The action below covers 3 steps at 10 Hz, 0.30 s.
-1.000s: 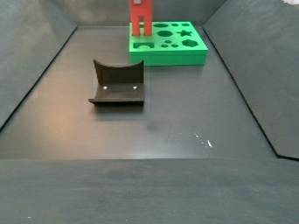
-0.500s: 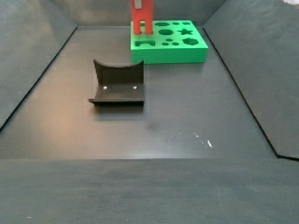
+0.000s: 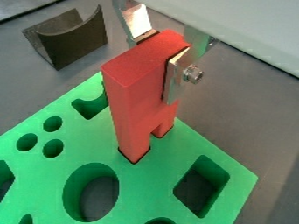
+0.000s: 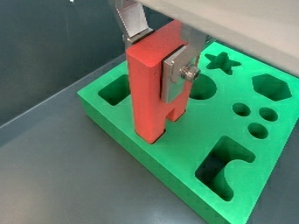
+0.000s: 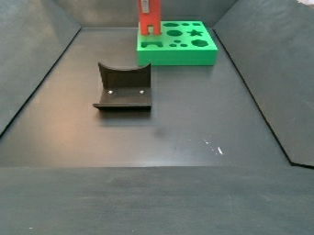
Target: Insert the double-square object.
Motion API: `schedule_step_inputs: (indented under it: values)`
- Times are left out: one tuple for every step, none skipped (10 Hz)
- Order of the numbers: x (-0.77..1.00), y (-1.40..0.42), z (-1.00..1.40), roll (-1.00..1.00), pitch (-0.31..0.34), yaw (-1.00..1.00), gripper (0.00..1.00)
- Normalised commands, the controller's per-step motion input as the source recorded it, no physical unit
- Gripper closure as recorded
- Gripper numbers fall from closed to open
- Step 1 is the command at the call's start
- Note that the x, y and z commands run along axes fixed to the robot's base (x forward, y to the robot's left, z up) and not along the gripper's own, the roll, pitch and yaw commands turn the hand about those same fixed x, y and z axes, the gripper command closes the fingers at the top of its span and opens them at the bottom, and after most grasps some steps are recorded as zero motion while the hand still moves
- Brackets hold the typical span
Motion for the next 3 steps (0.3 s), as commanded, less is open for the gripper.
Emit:
schedule_step_inputs:
  values:
    - [0.0,0.0,-0.06,0.0,0.0,-0.01,1.0]
    - [0.0,0.0,0.0,-0.01,0.0,0.0,1.0]
    - [0.0,0.0,0.0,0.0,0.0,0.0,1.0]
